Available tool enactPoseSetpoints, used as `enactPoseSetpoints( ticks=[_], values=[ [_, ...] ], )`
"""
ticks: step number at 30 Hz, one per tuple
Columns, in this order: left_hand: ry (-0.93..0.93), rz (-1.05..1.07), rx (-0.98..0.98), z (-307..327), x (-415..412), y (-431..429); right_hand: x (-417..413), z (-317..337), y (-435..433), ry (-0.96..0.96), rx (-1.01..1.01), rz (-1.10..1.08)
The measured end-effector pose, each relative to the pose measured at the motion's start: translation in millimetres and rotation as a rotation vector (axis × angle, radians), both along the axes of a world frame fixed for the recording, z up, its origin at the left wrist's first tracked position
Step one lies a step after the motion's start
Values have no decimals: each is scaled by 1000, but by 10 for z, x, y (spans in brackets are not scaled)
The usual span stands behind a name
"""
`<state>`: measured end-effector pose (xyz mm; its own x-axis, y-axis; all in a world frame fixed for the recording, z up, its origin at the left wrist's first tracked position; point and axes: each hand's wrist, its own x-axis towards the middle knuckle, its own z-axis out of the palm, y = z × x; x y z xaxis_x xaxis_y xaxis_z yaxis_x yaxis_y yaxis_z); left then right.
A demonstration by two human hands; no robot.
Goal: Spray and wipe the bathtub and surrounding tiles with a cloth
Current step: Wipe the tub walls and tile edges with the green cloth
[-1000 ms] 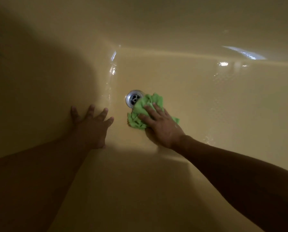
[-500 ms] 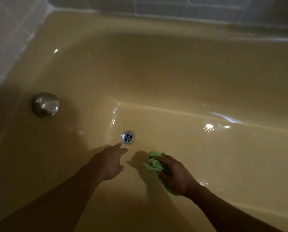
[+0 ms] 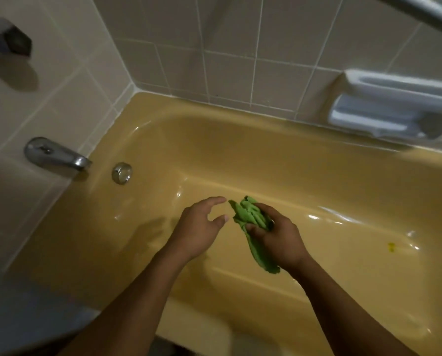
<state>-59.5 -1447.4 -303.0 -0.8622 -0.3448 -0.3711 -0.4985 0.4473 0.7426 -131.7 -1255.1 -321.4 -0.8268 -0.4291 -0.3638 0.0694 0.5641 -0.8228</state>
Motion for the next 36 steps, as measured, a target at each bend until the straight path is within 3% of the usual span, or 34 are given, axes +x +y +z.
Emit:
enactPoseSetpoints(
  ticks=[10, 19, 31, 36],
  values=[
    [85, 108, 198, 1209, 872, 1029, 917, 1416, 1177, -167, -158, -264],
    [171, 7, 312, 2221, 1000, 2008, 1478, 2350, 2094, -133, -203, -356],
    [175, -161, 435, 2735, 922, 2479, 1679, 2843, 2428, -15, -249, -350],
    [194, -233, 345, 2816, 857, 2657, 1772, 2904, 2584, 11, -256, -435]
  ],
)
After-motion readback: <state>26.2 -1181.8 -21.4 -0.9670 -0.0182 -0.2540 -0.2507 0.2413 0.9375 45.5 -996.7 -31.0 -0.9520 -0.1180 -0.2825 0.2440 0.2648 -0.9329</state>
